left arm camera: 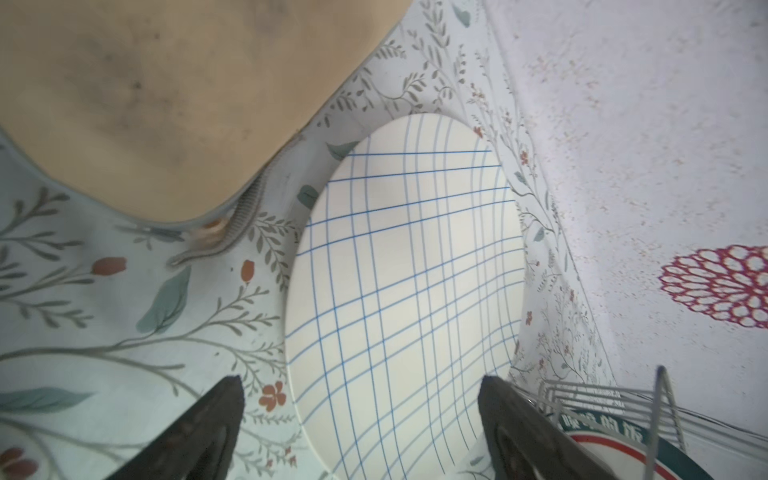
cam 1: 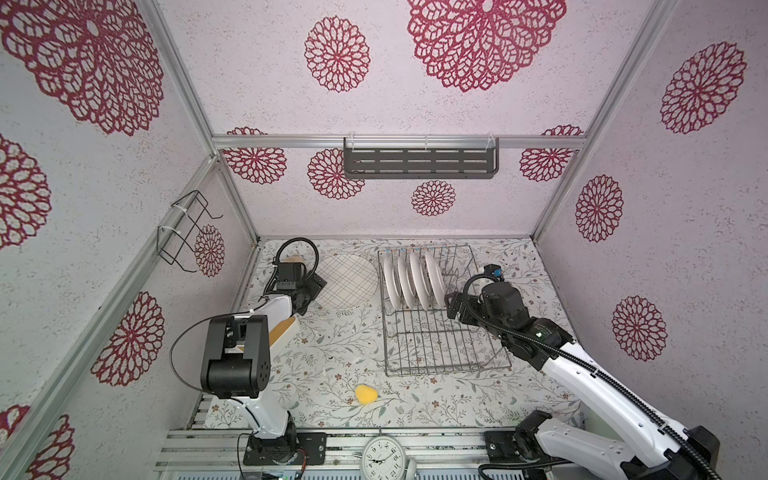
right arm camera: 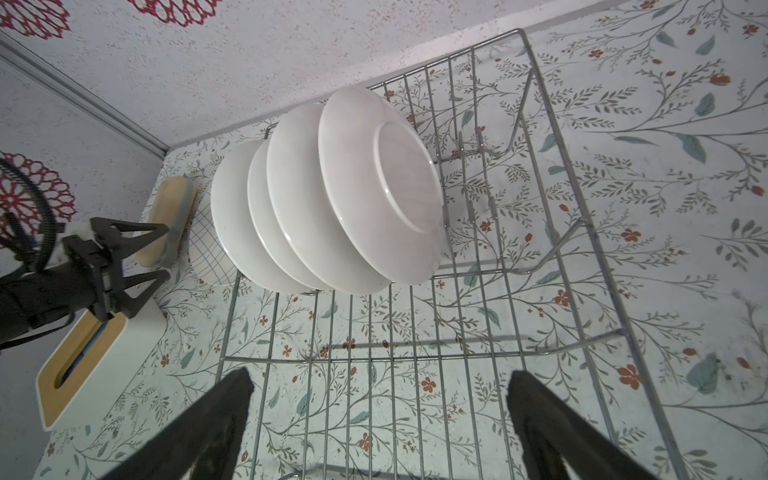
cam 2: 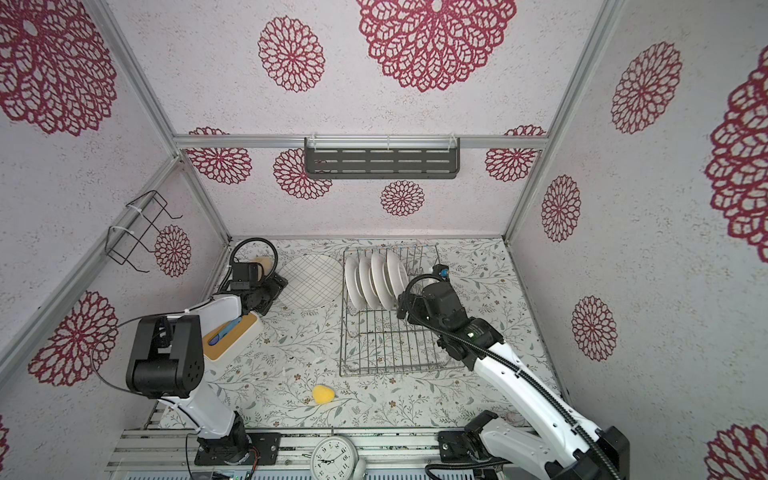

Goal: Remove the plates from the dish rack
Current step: 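Reach the right gripper over the rack toward the green-rimmed plates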

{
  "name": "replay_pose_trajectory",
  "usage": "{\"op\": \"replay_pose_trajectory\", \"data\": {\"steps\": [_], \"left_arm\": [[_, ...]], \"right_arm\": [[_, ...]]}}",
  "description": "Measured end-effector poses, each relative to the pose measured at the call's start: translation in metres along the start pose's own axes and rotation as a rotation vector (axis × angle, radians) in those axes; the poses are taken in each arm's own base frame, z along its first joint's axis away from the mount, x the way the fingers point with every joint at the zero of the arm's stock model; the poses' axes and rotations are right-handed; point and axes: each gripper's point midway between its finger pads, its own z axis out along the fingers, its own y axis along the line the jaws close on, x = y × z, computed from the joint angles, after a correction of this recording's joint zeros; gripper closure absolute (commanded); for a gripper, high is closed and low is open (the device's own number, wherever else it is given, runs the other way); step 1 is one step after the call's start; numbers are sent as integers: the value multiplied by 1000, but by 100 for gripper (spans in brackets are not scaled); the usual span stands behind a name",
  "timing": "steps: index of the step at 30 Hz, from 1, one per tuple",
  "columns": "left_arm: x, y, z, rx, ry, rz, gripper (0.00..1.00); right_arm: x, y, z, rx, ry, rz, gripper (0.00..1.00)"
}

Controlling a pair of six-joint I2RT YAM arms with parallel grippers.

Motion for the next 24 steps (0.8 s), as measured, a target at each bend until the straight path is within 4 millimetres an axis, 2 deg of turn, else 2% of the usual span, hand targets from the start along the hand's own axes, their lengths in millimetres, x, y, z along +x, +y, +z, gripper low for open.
{"op": "replay_pose_trajectory", "data": {"steps": [10, 17, 20, 24], "left_arm": [[-16, -40, -63, 98, -89, 94, 7], [7, -64, -87, 174, -52, 168, 7], [18, -63, -90, 188, -22, 173, 7], [30, -52, -90, 183, 14, 162, 7]], "right_arm": [[-10, 9, 29, 120, 28, -142, 1], [-9, 35, 53, 174, 53, -272, 1], [-7, 46, 58, 193, 47, -324, 1], [-8, 61, 64, 220, 29, -376, 1]]}}
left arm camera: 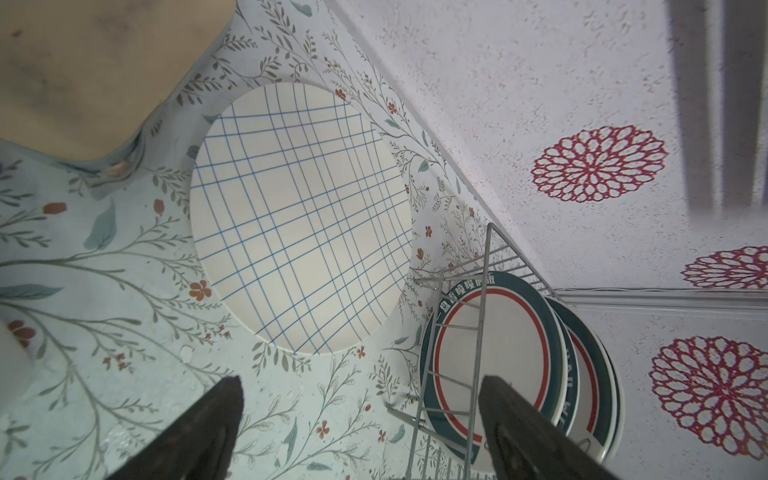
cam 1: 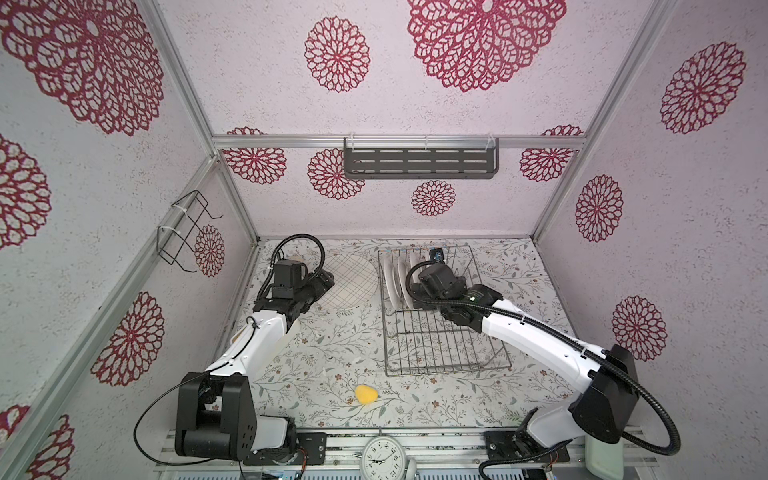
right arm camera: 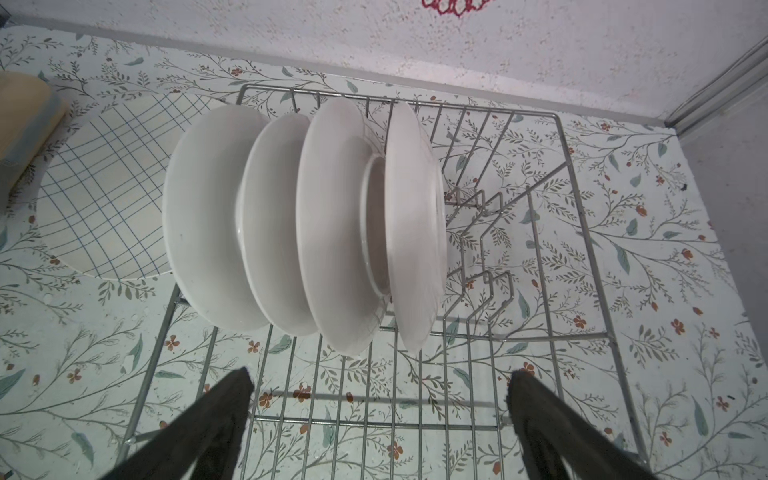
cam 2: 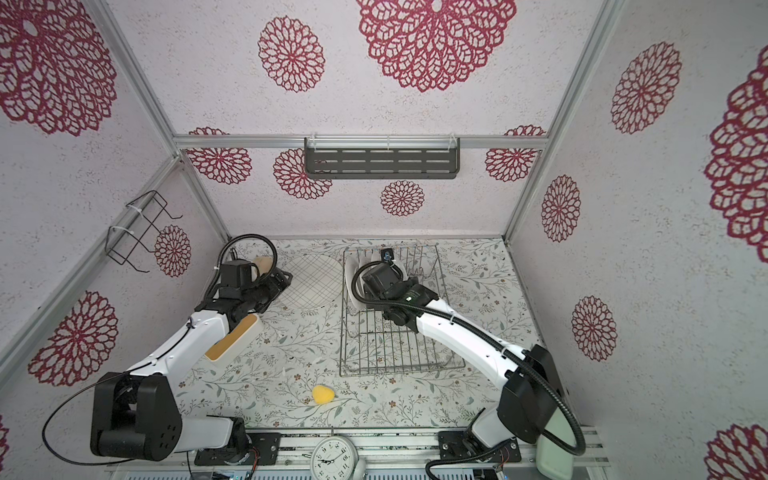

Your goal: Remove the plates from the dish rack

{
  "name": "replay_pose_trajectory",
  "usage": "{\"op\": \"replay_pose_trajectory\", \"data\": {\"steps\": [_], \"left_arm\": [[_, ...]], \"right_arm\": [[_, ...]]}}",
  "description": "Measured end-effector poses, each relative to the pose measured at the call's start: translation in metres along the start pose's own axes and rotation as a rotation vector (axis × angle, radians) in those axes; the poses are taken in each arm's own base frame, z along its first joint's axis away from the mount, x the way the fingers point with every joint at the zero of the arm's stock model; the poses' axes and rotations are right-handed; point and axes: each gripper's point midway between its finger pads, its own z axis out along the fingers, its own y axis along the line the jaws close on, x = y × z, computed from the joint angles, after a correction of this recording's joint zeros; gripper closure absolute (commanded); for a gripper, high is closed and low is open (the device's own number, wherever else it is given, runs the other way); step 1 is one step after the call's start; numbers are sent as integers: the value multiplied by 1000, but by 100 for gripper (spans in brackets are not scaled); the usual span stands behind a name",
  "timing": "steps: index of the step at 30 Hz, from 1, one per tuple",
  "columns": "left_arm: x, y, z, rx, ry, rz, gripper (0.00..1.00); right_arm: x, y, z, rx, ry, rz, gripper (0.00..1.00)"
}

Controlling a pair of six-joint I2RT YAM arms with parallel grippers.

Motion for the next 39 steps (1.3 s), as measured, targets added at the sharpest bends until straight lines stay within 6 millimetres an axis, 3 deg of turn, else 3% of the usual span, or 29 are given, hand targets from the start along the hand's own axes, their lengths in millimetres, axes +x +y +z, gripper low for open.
{"op": "replay_pose_trajectory", "data": {"steps": [11, 15, 19, 34, 39], "left_arm": [[22, 16, -17, -9, 23, -19, 6], [26, 20, -19, -17, 29, -21, 6], [28, 23, -19, -22, 33, -22, 6], [27, 22, -23, -20, 29, -22, 6], [27, 21, -24, -19, 28, -22, 6]], "right_arm": [[-22, 29, 27, 185, -29, -49, 2], [-21, 37, 35, 245, -25, -69, 11], [-19, 36, 41, 295, -25, -85, 24], [-14, 27, 52, 399, -40, -132, 44], [-11, 26, 57, 428, -42, -151, 47]]}}
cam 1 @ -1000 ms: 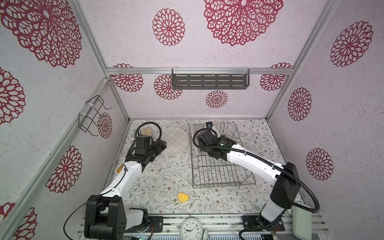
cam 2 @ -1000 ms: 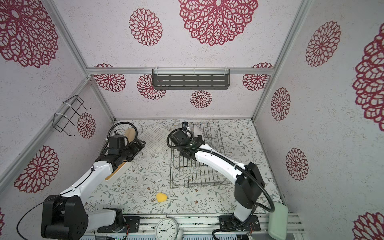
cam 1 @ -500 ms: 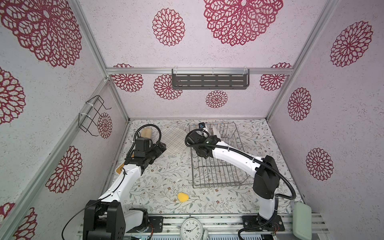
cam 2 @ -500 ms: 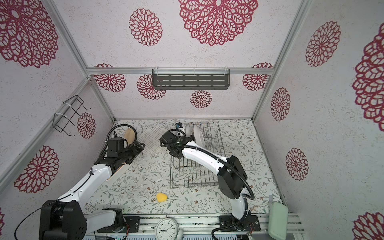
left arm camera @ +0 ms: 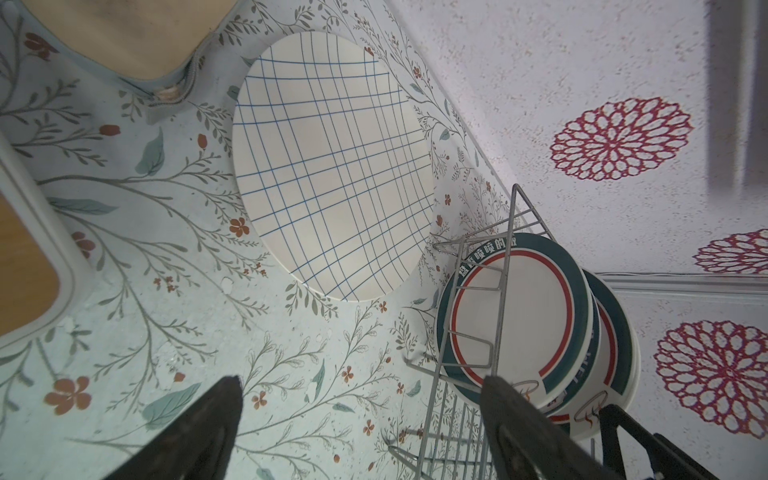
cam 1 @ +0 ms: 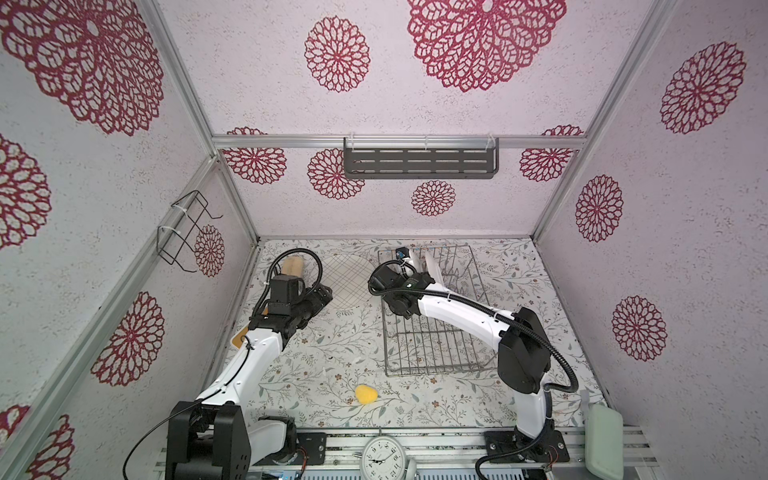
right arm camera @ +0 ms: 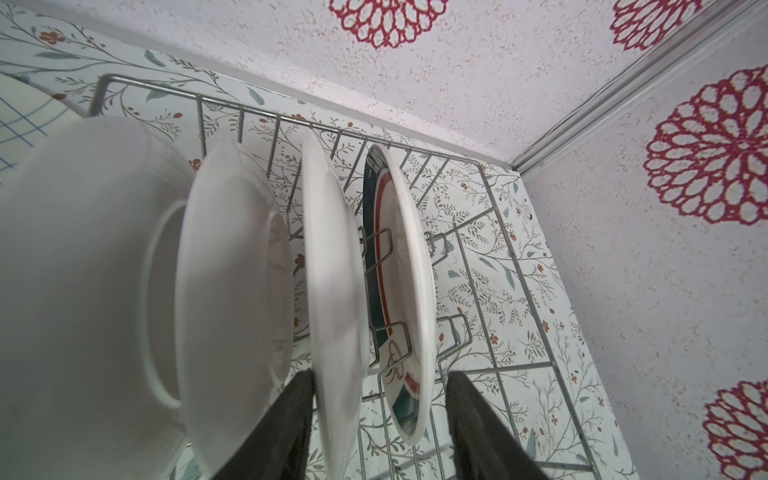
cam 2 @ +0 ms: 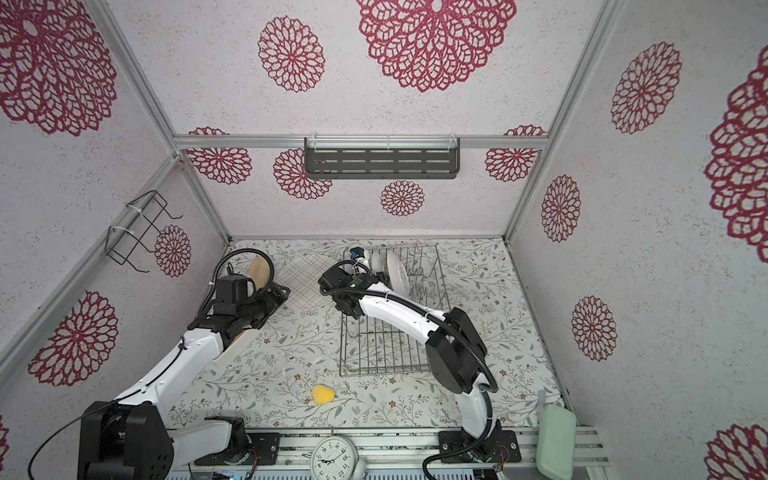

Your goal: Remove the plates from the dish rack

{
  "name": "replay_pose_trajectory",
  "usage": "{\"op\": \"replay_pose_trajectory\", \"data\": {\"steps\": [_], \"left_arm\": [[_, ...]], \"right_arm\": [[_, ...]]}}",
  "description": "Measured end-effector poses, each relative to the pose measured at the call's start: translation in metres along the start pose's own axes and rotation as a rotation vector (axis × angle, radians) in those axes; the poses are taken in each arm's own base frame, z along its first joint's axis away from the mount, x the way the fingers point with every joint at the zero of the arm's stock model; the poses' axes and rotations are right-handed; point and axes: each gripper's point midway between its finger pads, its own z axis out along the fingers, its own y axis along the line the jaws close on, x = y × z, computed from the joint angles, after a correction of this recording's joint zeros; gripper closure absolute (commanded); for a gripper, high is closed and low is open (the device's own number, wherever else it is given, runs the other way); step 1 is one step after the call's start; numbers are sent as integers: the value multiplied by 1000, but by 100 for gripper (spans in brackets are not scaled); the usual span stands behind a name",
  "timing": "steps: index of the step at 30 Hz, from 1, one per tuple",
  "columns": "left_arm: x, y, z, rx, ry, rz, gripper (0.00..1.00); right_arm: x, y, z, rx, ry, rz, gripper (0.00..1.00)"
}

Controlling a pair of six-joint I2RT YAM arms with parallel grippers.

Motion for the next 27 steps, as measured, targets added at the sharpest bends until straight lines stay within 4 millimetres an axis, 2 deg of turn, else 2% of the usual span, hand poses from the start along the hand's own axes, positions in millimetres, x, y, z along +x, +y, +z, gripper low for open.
{"op": "replay_pose_trajectory", "data": {"steps": [4, 10, 27], "left_arm": [[0, 0, 0, 2, -1, 0, 6], [0, 0, -1, 1, 0, 0, 6], [0, -2, -3, 5, -4, 1, 6]], "right_arm": [[6, 5, 5, 11, 8, -26, 47], [14, 10, 12, 26, 20, -56, 54], [13, 2, 23, 67, 19, -54, 60]]}}
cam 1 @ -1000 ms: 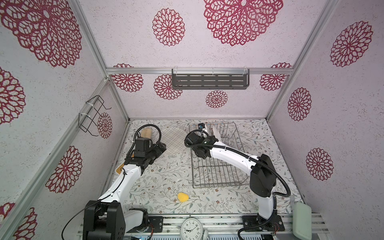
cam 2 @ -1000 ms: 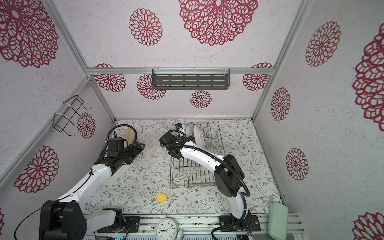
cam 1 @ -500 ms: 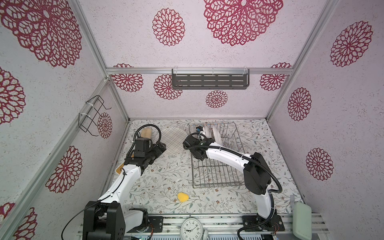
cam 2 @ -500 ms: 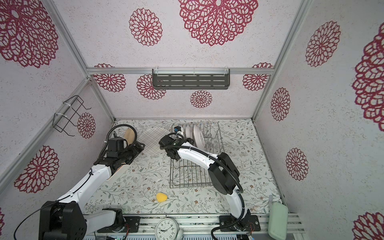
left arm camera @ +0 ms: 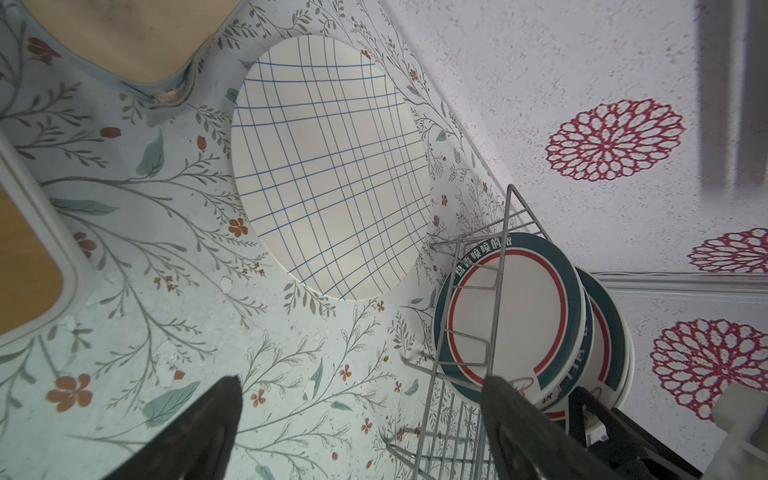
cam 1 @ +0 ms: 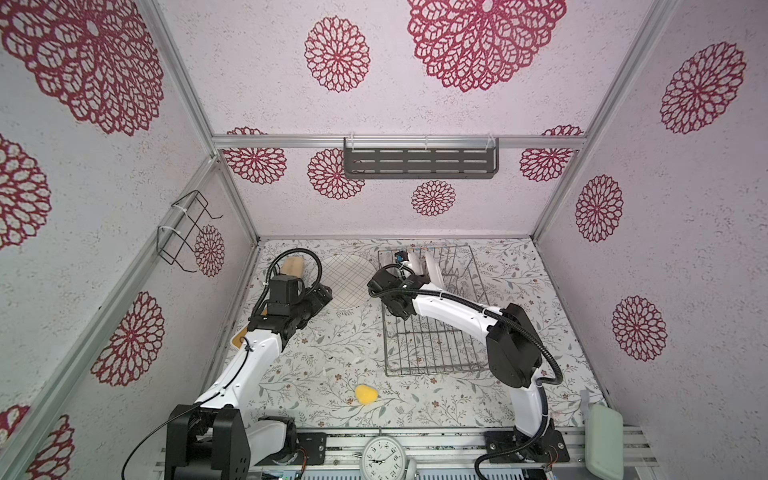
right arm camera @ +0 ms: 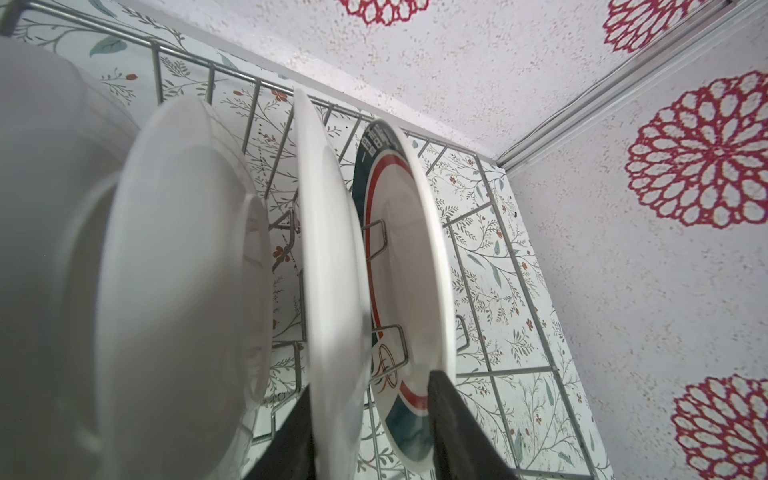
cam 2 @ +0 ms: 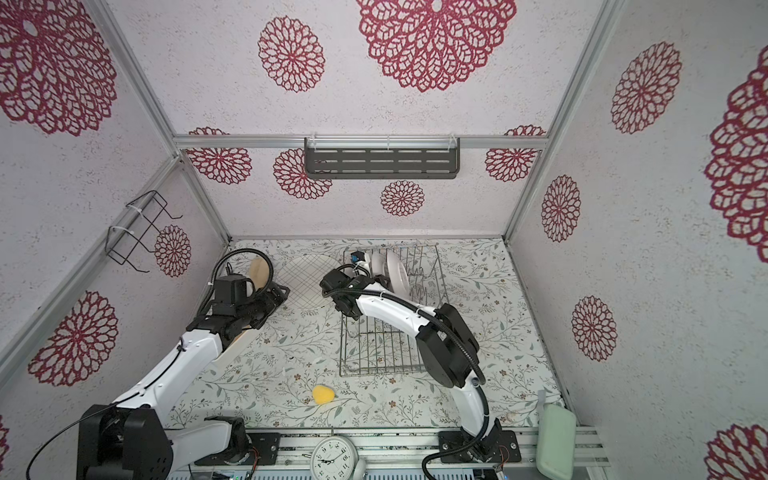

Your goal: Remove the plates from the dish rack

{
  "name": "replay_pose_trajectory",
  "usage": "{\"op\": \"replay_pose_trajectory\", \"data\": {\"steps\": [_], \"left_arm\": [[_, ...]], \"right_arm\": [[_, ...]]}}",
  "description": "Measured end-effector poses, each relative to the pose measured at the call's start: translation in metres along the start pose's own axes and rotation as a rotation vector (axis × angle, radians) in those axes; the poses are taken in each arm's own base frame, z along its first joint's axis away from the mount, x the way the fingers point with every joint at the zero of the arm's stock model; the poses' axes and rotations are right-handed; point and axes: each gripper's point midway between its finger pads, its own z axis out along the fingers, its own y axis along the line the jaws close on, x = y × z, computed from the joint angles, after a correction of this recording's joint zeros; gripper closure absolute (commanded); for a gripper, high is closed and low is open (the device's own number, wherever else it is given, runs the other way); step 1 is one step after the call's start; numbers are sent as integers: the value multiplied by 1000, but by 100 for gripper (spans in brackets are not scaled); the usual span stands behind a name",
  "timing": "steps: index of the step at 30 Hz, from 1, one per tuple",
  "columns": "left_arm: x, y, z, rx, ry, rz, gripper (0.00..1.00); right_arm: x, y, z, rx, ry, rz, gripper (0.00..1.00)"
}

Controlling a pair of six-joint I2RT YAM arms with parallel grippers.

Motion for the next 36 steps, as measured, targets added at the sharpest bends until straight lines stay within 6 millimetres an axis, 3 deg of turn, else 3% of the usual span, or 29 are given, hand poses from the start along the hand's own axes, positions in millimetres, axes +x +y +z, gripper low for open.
{"op": "replay_pose_trajectory", "data": {"steps": [36], "left_arm": [[0, 0, 0, 1, 0, -1, 6]], "right_arm": [[15, 9, 16, -17, 36, 0, 76]]}}
